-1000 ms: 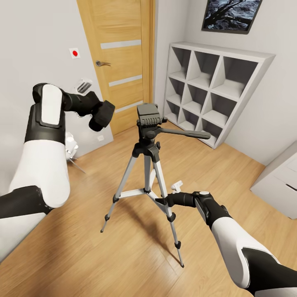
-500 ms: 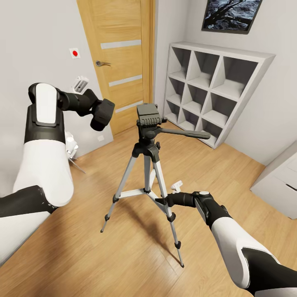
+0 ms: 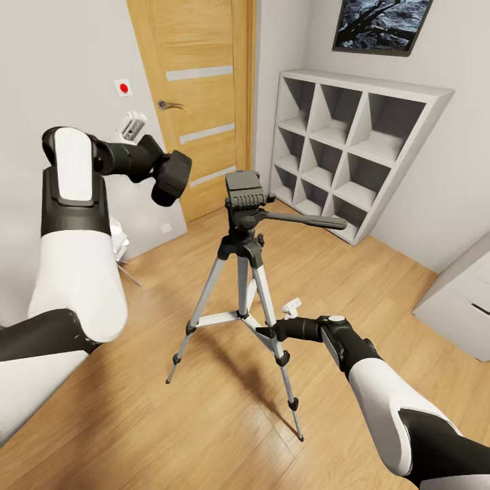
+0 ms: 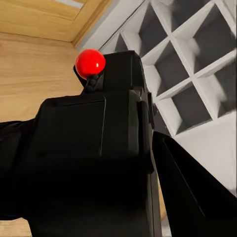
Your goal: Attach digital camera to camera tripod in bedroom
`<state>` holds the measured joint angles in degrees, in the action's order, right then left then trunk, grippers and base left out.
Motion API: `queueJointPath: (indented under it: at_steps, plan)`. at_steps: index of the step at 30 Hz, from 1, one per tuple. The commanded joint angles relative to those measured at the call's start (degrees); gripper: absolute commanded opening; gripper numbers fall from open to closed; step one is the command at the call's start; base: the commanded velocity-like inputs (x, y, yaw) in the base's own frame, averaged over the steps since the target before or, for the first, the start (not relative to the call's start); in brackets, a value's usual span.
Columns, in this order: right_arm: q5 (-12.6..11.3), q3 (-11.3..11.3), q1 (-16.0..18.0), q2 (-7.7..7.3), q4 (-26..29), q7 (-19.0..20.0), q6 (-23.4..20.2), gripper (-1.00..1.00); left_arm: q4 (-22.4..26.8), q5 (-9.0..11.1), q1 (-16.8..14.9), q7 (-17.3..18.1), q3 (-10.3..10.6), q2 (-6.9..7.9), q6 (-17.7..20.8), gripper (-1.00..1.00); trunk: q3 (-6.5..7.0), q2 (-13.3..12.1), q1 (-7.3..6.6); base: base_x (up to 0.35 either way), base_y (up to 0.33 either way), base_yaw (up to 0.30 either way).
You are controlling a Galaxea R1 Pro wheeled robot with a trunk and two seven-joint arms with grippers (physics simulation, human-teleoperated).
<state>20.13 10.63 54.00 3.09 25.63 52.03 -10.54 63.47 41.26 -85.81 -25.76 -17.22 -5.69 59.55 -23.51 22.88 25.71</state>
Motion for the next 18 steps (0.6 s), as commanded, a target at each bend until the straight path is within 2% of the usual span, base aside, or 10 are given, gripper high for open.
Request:
queueJointPath:
  at_steps: [1, 9, 14, 18]
  plan:
    - [3.1, 0.0, -0.7, 0.05, -0.6, -3.9, -0.5, -1.00, 0.5, 0.6, -0.1, -0.4, -0.1, -0.15, 0.2, -1.00, -0.12, 0.0, 0.07, 0.000, 0.000, 0.000]
    - [3.1, 0.0, -0.7, 0.02, -0.6, -3.9, -0.5, -1.00, 1.0, 0.6, -0.1, -1.3, 0.0, -0.75, 0.0, -1.00, -0.12, 0.0, 0.07, 0.000, 0.000, 0.000]
    - [3.1, 0.0, -0.7, 0.05, -0.6, -3.9, -0.5, -1.00, 2.7, 0.2, -0.2, -5.0, -0.1, -1.82, -0.2, -1.00, -0.12, 0.0, 0.07, 0.000, 0.000, 0.000]
    - [3.1, 0.0, -0.7, 0.02, -0.6, -3.9, -0.5, -1.00, 4.4, 0.0, -0.2, -8.6, -0.1, -3.35, -0.4, -1.00, -0.12, 0.0, 0.07, 0.000, 0.000, 0.000]
